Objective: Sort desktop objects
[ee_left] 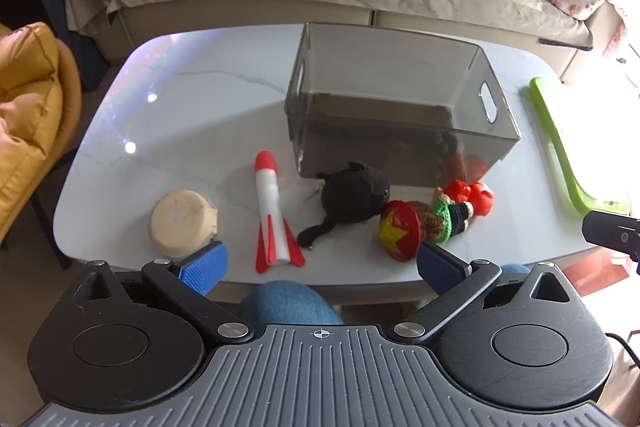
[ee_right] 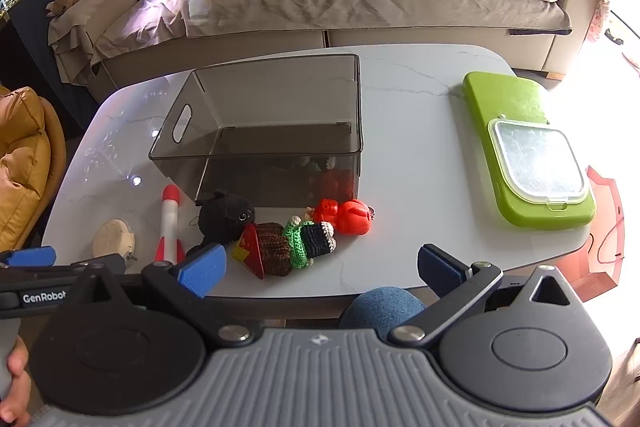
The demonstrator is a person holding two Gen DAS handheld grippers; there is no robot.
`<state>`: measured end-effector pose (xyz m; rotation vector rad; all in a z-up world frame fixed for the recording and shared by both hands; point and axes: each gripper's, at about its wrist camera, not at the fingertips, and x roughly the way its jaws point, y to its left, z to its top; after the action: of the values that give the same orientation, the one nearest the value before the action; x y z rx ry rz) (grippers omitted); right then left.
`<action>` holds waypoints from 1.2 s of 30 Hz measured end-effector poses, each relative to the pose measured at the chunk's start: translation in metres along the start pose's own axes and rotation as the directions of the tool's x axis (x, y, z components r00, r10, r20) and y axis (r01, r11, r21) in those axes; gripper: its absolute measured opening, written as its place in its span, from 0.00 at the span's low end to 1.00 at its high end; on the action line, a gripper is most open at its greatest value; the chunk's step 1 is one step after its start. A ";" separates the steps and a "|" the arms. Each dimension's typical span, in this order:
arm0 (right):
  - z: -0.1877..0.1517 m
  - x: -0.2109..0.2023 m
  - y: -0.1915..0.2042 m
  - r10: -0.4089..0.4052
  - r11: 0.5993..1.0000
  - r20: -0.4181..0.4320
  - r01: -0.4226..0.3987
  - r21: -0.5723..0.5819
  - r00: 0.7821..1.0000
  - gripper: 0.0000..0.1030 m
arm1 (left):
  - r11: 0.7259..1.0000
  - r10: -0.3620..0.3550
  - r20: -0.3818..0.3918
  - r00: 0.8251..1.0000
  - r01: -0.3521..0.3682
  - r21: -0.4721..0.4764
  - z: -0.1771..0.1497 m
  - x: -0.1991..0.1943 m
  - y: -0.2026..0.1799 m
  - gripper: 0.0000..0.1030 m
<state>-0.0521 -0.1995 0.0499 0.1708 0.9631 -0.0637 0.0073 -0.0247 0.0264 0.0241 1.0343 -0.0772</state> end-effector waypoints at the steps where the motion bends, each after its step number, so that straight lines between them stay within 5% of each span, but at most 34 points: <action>1: 0.000 0.000 0.000 -0.001 1.000 0.000 0.001 0.002 1.000 1.00 | 1.000 0.000 -0.001 1.000 0.000 -0.002 -0.001 0.000 0.000 1.00; 14: 0.000 0.009 0.000 -0.010 1.000 -0.019 0.010 0.004 1.000 1.00 | 1.000 -0.001 -0.029 1.000 0.001 -0.005 -0.002 0.014 0.006 1.00; 20: 0.000 0.027 0.003 -0.016 1.000 -0.046 0.017 0.011 0.999 1.00 | 0.999 -0.049 -0.080 0.996 0.047 -0.026 -0.002 0.051 0.029 1.00; 27: -0.018 0.049 0.021 -0.082 0.995 0.187 0.093 -0.048 0.979 1.00 | 0.932 -0.228 -0.078 0.971 0.194 -0.306 -0.007 0.116 0.125 1.00; 30: -0.022 0.063 0.025 -0.014 0.997 0.213 0.030 -0.069 0.977 1.00 | 0.888 -0.228 -0.011 0.974 0.203 -0.412 -0.018 0.133 0.170 1.00; 36: -0.010 0.109 0.010 0.164 0.984 0.057 -0.168 0.063 0.985 1.00 | 0.918 -0.232 -0.061 0.971 0.198 -0.343 -0.014 0.158 0.172 1.00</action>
<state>0.0037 -0.1853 -0.0439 0.3103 0.8923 0.0525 0.0890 0.1389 -0.1190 -0.4010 1.1372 -0.1003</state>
